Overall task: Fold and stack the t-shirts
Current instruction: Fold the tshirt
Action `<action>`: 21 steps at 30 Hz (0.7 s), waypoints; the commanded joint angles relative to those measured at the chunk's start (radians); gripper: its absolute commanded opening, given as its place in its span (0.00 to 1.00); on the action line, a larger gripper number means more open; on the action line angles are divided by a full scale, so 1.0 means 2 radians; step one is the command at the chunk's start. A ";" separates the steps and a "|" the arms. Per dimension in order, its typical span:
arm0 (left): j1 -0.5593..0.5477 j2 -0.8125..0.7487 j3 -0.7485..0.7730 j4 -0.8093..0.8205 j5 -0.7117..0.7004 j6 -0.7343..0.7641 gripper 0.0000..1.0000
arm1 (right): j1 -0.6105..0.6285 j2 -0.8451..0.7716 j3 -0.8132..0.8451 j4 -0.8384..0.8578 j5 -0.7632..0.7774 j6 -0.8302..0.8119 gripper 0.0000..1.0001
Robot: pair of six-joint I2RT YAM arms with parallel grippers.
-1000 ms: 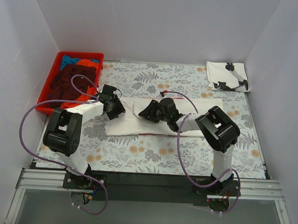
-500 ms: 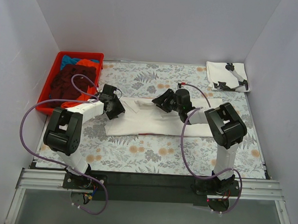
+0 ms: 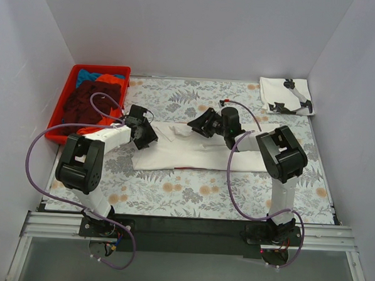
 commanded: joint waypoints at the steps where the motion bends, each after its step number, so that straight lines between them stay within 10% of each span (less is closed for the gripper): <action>1: 0.001 -0.038 0.018 -0.011 0.017 -0.018 0.46 | -0.005 -0.008 0.011 0.016 -0.017 -0.014 0.51; 21: -0.050 0.063 0.098 -0.012 0.041 -0.060 0.33 | -0.031 -0.082 -0.016 -0.062 -0.043 -0.155 0.50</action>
